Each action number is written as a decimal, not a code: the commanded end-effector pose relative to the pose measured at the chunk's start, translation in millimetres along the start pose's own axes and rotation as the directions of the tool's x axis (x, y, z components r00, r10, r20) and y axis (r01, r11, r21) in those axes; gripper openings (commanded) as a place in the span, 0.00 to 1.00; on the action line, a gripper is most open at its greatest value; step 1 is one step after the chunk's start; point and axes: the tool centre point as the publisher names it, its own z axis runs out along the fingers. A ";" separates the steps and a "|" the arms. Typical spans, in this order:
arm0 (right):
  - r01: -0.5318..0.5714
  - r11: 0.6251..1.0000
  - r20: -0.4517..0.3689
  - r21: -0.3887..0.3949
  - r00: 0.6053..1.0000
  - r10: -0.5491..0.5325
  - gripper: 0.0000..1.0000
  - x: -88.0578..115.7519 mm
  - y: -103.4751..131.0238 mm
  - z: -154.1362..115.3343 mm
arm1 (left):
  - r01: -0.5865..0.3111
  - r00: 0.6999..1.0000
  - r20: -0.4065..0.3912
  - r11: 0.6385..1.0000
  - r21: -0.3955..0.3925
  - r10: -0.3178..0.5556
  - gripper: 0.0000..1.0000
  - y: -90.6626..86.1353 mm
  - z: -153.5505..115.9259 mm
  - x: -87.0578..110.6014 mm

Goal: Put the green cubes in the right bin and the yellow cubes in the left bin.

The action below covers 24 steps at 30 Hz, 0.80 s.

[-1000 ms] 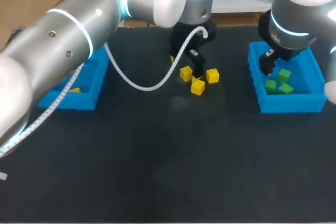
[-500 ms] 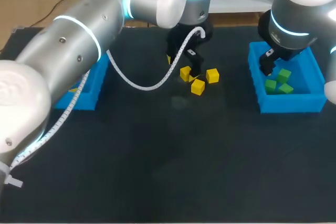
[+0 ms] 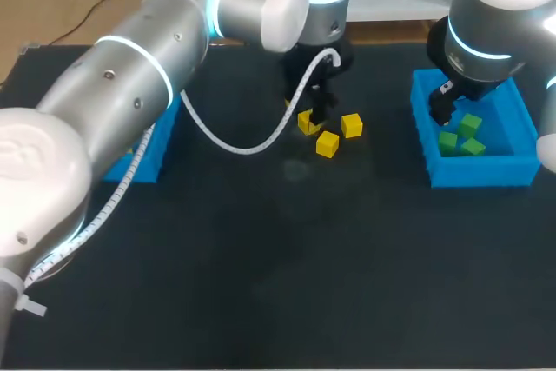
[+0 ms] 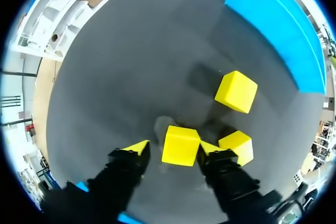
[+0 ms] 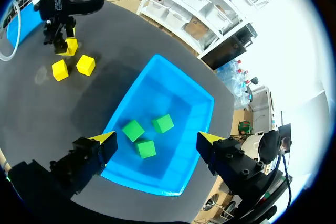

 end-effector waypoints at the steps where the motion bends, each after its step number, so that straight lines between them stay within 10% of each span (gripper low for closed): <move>1: -0.001 1.000 0.004 0.002 1.000 0.001 1.00 1.1 0.4 0.3 | -0.004 1.000 -0.016 1.000 0.007 0.004 0.00 3.6 -0.2 -4.6; 12: -0.001 1.000 0.004 0.002 1.000 0.001 1.00 1.1 0.4 0.3 | -0.003 0.997 0.082 1.000 -0.001 0.003 0.00 7.7 -31.7 11.5; 24: -0.001 1.000 0.004 0.002 1.000 0.001 1.00 1.1 0.4 0.3 | 0.250 0.949 0.244 0.949 -0.192 -0.200 0.00 86.5 -128.8 121.7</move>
